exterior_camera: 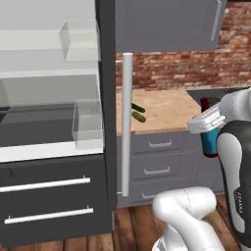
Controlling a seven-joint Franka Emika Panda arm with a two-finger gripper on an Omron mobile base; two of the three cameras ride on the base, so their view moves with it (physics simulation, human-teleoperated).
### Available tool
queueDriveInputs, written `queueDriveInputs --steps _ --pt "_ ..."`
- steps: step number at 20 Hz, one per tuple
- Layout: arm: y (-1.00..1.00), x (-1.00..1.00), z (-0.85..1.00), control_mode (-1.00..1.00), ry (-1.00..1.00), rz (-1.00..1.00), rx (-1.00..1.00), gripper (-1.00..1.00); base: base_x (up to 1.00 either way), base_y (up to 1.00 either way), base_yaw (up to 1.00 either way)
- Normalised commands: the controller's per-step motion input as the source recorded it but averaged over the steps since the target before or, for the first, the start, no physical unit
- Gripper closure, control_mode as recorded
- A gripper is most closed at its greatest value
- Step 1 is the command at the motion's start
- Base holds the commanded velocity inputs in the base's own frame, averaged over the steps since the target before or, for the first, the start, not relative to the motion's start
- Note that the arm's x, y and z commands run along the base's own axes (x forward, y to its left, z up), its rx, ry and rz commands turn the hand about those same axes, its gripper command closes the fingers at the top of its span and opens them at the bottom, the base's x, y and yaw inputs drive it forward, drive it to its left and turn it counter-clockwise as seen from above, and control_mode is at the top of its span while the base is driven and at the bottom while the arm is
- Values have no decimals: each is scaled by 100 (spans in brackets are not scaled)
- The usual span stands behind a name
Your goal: Place the beer on the top shelf of the fridge to keep it out of children's reach, and place the cucumbers on lower shelves for easy access.
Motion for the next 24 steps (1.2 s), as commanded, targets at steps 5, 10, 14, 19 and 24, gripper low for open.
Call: queueDriveInputs --steps 5,10,14,19,24 --pt "0 0 0 100 0 0 0 100 -10 100 12" --pt "0 0 0 100 0 0 0 100 -17 100 26" --pt "0 0 0 100 0 0 0 100 -11 100 43" --pt "0 0 0 100 0 0 0 100 0 100 53" --pt "0 0 0 100 0 0 0 100 0 100 55"
